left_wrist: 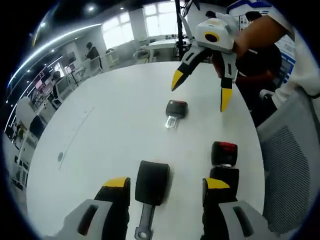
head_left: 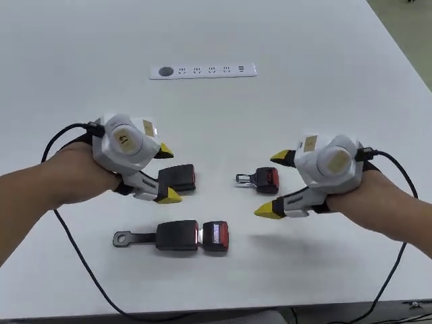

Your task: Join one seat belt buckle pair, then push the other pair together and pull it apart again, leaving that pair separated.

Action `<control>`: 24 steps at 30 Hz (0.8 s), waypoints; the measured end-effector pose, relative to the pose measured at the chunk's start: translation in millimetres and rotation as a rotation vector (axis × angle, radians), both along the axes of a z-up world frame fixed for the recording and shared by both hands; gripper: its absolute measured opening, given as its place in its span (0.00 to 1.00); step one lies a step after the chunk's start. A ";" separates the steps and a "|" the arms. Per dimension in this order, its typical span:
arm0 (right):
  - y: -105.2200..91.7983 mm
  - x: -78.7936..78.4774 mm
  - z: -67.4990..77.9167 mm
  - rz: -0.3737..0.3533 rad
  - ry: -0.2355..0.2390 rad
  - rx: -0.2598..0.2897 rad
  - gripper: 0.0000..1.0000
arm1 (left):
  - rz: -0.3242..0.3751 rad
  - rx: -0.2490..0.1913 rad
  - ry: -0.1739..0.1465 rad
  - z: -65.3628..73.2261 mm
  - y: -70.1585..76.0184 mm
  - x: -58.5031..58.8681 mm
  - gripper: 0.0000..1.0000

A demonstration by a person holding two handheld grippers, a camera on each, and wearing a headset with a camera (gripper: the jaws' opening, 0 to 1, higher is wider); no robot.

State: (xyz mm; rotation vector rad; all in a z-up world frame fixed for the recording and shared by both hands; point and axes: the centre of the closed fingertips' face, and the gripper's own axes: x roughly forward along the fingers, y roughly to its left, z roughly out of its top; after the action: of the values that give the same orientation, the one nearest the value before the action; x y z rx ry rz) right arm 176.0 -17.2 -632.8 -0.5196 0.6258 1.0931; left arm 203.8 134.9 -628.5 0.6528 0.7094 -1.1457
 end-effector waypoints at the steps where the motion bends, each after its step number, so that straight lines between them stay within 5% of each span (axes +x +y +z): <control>1: 0.0 -1.9 0.2 -0.005 -0.001 0.006 0.72 | 0.022 -0.010 0.000 1.5 2.0 -3.0 0.64; 7: 0.0 -14.7 8.9 -0.054 -0.005 0.047 0.78 | 0.105 -0.053 -0.007 7.1 16.2 -34.2 0.70; 13: -5.1 -27.1 14.5 -0.090 0.001 0.065 0.82 | 0.194 -0.065 0.009 5.2 50.0 -58.2 0.75; 24: -21.2 -45.6 15.2 -0.130 0.007 0.061 0.94 | 0.357 -0.097 0.030 4.2 107.2 -85.1 0.81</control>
State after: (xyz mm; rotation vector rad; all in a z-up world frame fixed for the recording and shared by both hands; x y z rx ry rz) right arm 130.4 -38.4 -617.5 -0.4171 0.6222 0.9882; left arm 118.7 242.1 -624.4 0.4065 0.7566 -0.8548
